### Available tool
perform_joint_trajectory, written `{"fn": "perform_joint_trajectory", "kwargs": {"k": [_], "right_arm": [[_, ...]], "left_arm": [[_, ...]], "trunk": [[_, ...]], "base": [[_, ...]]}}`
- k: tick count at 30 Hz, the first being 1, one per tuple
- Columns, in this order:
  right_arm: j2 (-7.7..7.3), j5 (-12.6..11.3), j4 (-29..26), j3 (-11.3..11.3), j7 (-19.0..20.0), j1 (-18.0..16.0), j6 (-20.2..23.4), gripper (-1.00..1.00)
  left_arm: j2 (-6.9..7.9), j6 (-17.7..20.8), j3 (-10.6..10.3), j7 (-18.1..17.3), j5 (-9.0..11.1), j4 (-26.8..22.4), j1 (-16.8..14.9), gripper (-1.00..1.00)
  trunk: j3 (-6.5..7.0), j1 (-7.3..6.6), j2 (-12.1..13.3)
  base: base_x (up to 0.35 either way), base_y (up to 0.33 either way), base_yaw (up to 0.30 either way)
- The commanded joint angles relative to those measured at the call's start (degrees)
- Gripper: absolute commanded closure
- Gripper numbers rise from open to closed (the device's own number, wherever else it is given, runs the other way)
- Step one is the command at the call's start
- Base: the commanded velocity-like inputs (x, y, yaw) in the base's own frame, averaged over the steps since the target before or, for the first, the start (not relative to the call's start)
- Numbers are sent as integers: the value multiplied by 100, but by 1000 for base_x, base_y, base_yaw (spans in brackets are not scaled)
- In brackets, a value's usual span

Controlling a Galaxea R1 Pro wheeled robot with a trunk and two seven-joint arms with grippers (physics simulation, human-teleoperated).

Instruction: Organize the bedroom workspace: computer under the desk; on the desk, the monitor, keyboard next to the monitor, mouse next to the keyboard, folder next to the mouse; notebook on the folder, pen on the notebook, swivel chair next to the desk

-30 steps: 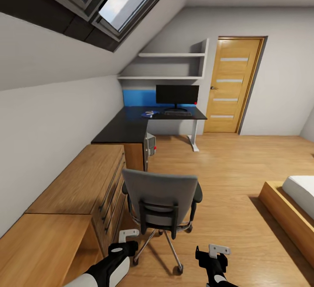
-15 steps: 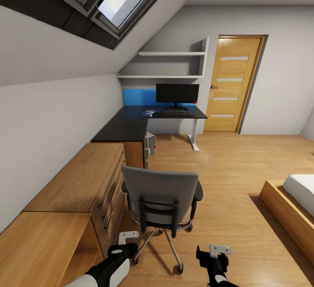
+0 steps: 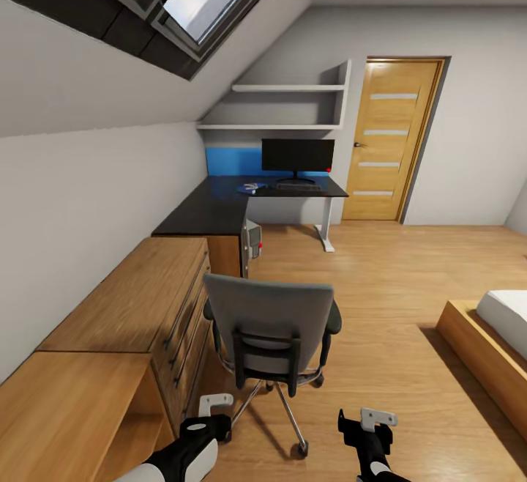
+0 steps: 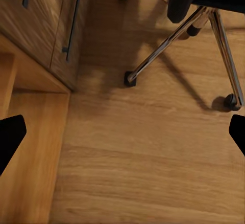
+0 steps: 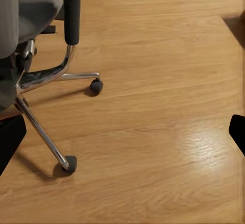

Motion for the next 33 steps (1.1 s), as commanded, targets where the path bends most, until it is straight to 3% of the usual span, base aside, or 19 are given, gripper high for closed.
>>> {"fn": "perform_joint_trajectory", "kwargs": {"k": [1,11,33], "right_arm": [[-19,60,13,-40,-32,-7,-24,-100],[-20,68,13,-31,-32,-7,-30,-100],[-29,68,11,-31,-30,-7,-29,-100]], "left_arm": [[-2,40,-49,27,25,3,-4,-100],[-19,34,-50,-199,24,173,-4,-100],[-21,9,-46,-205,16,177,-4,-100]], "trunk": [[-25,23,-46],[-204,242,-447],[-599,726,-1329]], "base": [[0,0,0],[0,0,0],[0,0,0]]}}
